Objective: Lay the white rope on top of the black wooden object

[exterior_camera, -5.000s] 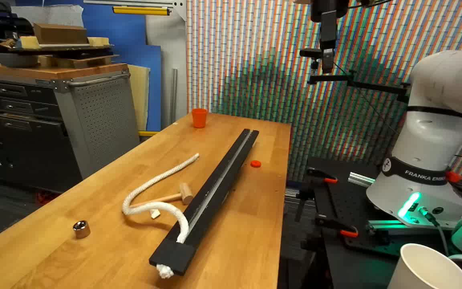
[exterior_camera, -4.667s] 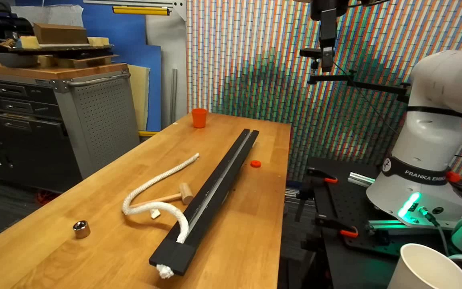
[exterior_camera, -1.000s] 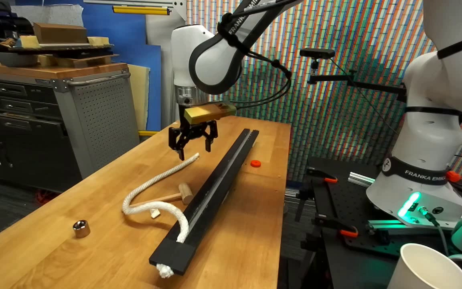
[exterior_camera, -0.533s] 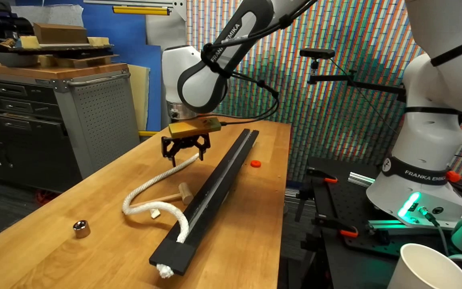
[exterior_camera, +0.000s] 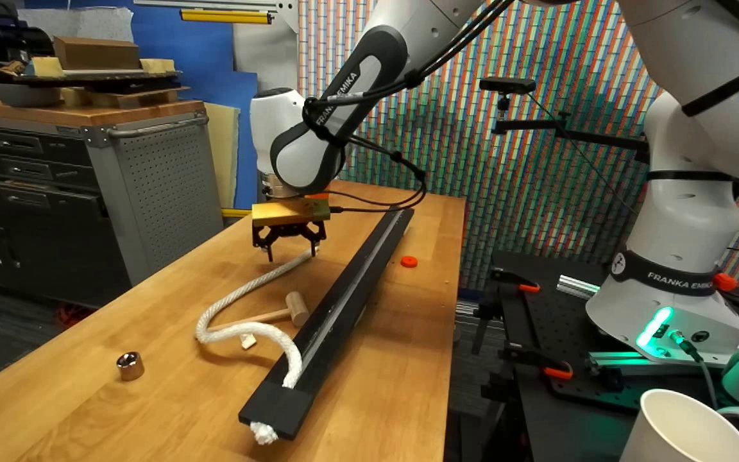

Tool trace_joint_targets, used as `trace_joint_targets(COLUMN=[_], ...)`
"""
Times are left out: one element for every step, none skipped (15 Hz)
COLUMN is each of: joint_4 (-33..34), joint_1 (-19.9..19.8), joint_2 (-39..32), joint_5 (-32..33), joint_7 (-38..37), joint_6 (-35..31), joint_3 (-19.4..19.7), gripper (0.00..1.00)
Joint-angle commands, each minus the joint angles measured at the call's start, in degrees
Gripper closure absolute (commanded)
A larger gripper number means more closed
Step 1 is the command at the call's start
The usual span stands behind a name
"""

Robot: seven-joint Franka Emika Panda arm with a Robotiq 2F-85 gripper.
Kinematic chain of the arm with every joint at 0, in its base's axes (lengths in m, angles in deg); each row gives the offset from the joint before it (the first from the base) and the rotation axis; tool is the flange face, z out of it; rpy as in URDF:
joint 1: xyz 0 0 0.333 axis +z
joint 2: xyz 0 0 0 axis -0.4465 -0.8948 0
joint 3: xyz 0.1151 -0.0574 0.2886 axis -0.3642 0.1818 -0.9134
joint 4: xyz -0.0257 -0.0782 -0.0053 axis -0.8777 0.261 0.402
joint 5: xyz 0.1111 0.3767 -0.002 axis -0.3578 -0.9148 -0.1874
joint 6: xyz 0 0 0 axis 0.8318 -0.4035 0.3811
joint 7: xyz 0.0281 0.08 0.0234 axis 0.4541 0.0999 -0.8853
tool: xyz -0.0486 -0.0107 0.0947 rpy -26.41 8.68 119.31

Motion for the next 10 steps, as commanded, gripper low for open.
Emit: trace_joint_targets(joint_4=[4.09, 3.95, 3.8, 3.31, 2.89, 2.62, 2.44, 2.28, 2.3, 2.35], joint_1=[1.12, 0.99, 1.04, 1.21, 1.17, 1.4, 1.48, 1.47, 1.62, 1.61], joint_2=[-2.49, -2.45, -2.38, -2.14, -1.86, -1.76, -1.68, -1.58, -1.57, -1.46], joint_5=[1.38, 1.32, 1.47, 1.76, 1.86, 2.41, 2.9, 3.17, 3.64, 3.88], joint_7=[-4.75, -4.95, -5.28, -5.62, -5.83, -6.34, -6.85, -7.41, -8.05, -8.56], joint_6=[1.86, 2.22, 2.42, 2.32, 2.35, 2.33, 2.37, 2.37, 2.43, 2.37], joint_3=[2.15, 2.05, 2.11, 2.26, 2.16, 2.45, 2.63, 2.64, 2.89, 2.9], gripper=[0.0, 0.0, 0.0, 0.0, 0.0, 0.0, 0.25, 0.26, 0.35, 0.42])
